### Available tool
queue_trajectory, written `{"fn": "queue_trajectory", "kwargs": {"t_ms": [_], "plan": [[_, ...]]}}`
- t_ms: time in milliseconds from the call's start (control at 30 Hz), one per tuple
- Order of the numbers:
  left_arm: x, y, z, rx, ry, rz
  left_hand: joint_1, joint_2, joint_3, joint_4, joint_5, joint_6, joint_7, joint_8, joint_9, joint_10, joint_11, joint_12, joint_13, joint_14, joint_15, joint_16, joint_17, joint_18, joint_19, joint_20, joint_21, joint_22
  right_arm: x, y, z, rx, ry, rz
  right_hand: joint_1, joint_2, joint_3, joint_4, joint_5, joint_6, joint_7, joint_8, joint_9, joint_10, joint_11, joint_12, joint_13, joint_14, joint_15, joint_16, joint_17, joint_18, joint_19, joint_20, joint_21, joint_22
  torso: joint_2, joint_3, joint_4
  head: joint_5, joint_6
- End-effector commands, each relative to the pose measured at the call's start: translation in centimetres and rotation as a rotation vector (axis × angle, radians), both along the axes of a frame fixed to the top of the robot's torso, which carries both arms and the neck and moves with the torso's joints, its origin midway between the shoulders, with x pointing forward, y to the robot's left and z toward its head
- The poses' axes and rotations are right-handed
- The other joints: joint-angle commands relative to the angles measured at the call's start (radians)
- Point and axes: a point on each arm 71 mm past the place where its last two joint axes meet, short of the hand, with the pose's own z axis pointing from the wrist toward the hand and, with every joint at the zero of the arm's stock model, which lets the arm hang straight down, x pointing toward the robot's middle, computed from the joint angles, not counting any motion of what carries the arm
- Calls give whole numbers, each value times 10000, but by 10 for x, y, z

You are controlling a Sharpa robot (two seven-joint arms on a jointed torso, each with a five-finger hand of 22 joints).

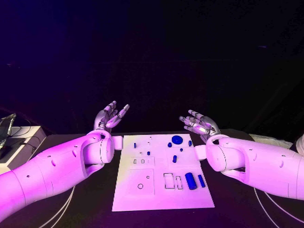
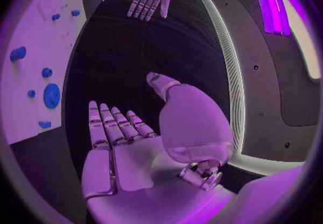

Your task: Assemble the parts on the task board

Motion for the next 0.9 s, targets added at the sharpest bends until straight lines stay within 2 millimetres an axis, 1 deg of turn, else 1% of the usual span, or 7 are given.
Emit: {"fn": "queue_trajectory", "kwargs": {"t_ms": [33, 167, 200, 333, 467, 633, 900], "plan": [[5, -7, 3, -51, -189, -1174, 318, -26, 25, 102, 61, 134, 652, 64, 24, 136, 18, 66, 21, 134, 42, 49, 22, 195, 113, 34, 54, 18, 2, 8, -2, 165, 537, 1350, 823, 1, 273, -234, -337, 544, 1646, 175, 109, 705, 15, 120, 61, 795, -1, 158, 112, 173, 632, 67, 203, 79, -1, -1, 0, -1, -1], [9, -6, 3, -69, -219, -1215, 320, 321, 207, 66, 9, 915, 846, 247, 143, 1020, 249, 188, 110, 1206, 157, 282, 189, 221, 510, 92, 168, 74, 4, 8, -1, 116, 591, 1465, 1576, -121, 445, -756, -468, 2446, 1598, 707, 541, 3168, -205, 512, 259, 3916, -369, 912, 558, 565, 3446, 21, 993, 445, -1, -1, 0, -1, -1], [0, 11, 9, -197, -298, -1668, 333, 429, 309, 42, -8, 1708, 952, 461, 272, 1696, 389, 279, 163, 2067, 191, 486, 315, 188, 1121, 99, 312, 144, 21, -11, 16, -2756, -1734, 1914, 1739, -163, 510, -888, -463, 3190, 1560, 934, 707, 4303, -291, 716, 336, 4719, -494, 1126, 670, 684, 3823, 18, 1148, 485, 168, 5, -47, 11, -221], [-10, 17, 17, -223, -488, -1964, 468, 484, 564, -8, -48, 4091, 1097, 1141, 668, 4680, 683, 661, 358, 5875, -94, 1440, 860, 517, 4543, 64, 1321, 526, 28, -10, 28, -4555, -2862, 2681, 2192, -394, 900, -1315, -356, 5968, 1120, 1791, 1246, 6813, -796, 1057, 354, 6447, -1105, 1731, 903, 995, 5312, -290, 1903, 697, 393, 3, -33, 10, -254], [-19, 21, 24, -250, -625, -2192, 663, 419, 877, -59, -31, 5999, 1002, 1727, 991, 7240, 383, 999, 483, 7420, -516, 2035, 1308, 672, 5982, -212, 1914, 636, 32, -7, 38, -6124, -3734, 3253, 2453, -514, 708, -1621, -405, 6657, 807, 1919, 1247, 7866, -1190, 899, 315, 8225, -1733, 2374, 1218, 945, 6640, -1010, 3185, 1343, 598, -10, -12, -45, -247], [-33, 26, 35, -210, -744, -2615, 664, 187, 1350, -13, -52, 6944, 703, 2100, 1200, 9057, -99, 1321, 582, 8926, -1095, 2830, 2211, 660, 7342, -801, 2551, 802, 38, -2, 52, -8444, -4752, 3774, 2394, -600, 316, -1675, -598, 7382, 515, 1804, 1119, 8968, -1606, 489, 316, 10398, -2353, 3286, 2029, 944, 7362, -1794, 5598, 2891, 912, -52, 34, -138, -214], [-49, 25, 55, -180, -1024, -3231, 751, -294, 2121, -201, -69, 7309, 456, 2165, 1470, 10286, -493, 1027, 639, 9982, -1648, 5238, 4444, 601, 8575, -1477, 4011, 1538, 44, 2, 71, -11497, -5551, 3794, 2039, -1068, 1025, -1424, -422, 8088, 205, 1564, 1172, 9951, -1967, 346, 428, 11373, -2698, 7032, 4671, 726, 8684, -2021, 8829, 5922, 1321, -101, 165, -245, -109]]}}
